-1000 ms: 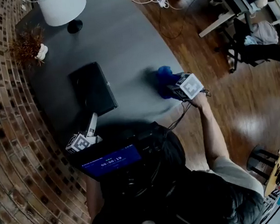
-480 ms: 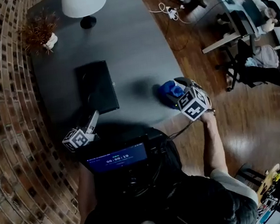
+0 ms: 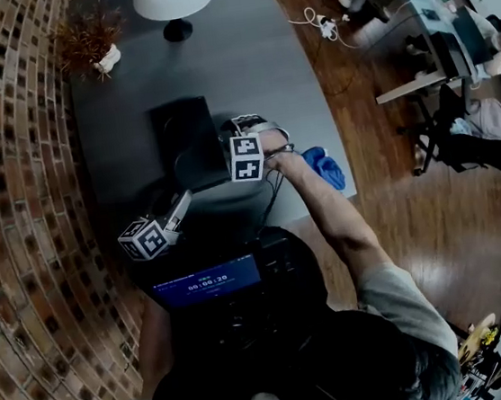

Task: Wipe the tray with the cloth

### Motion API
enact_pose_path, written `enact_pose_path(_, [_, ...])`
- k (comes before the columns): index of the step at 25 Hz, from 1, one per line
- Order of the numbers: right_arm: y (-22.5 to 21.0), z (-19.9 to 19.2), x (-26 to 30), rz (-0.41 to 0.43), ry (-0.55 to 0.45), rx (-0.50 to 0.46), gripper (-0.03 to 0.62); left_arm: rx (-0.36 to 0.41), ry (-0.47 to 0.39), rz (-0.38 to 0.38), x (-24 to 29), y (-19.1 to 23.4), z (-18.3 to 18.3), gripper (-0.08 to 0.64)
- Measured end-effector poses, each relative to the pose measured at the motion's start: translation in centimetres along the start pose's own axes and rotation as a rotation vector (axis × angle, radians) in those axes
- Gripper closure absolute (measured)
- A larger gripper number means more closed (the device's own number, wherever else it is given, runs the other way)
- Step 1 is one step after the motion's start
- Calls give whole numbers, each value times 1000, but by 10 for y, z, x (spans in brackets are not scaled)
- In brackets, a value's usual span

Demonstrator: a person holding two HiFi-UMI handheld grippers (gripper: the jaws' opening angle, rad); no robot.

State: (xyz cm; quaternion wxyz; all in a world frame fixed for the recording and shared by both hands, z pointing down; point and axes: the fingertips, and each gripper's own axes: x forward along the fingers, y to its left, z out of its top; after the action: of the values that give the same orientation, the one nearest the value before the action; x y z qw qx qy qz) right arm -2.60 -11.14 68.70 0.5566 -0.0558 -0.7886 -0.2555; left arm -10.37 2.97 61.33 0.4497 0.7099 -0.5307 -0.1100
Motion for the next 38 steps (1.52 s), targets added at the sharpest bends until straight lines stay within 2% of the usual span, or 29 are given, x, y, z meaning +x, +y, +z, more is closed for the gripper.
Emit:
enact_pose_path(3, [8,9,15,57,23,-85,448,102,11,-20,3,-14,6,268])
enact_pose_path(5, [8,9,17,71,42,-98,479,174,31,-34,9,-25,8,267])
enact_pose_path(6, [7,8,16,73,47,-99,520,201,45,-38,11,-30,8,267])
enact_pose_path(7, [7,5,15,71,52,-103,520,219,60,-39,14,-33,7,267])
enact_pose_path(12, [2,-40,6,-1,147,-141,522,235,91,-44,17,-36,1,267])
enact_pose_path(16, [-3,-79,1,-22,188,-94,522,247,121,-58,22,-40,-5,267])
enact_pose_path(20, [-10,-89,3,-33,199,-51,523,273,152,-70,27,-45,-11,267])
enact_pose_path(31, [-6,-104,5,9,231,-23,522,301,233,-111,37,-51,-27,267])
enact_pose_path(33, [-8,-107,2,-21,225,4,515,300,239,-118,39,-51,-29,268])
enact_pose_path(34, [-12,-111,-2,-51,233,20,485,299,242,-121,39,-51,-30,268])
enact_pose_path(36, [-26,-127,-22,-142,274,69,485,294,250,-126,40,-50,-31,267])
enact_pose_path(38, [-44,-151,-58,-238,281,200,485,291,256,-130,41,-49,-30,268])
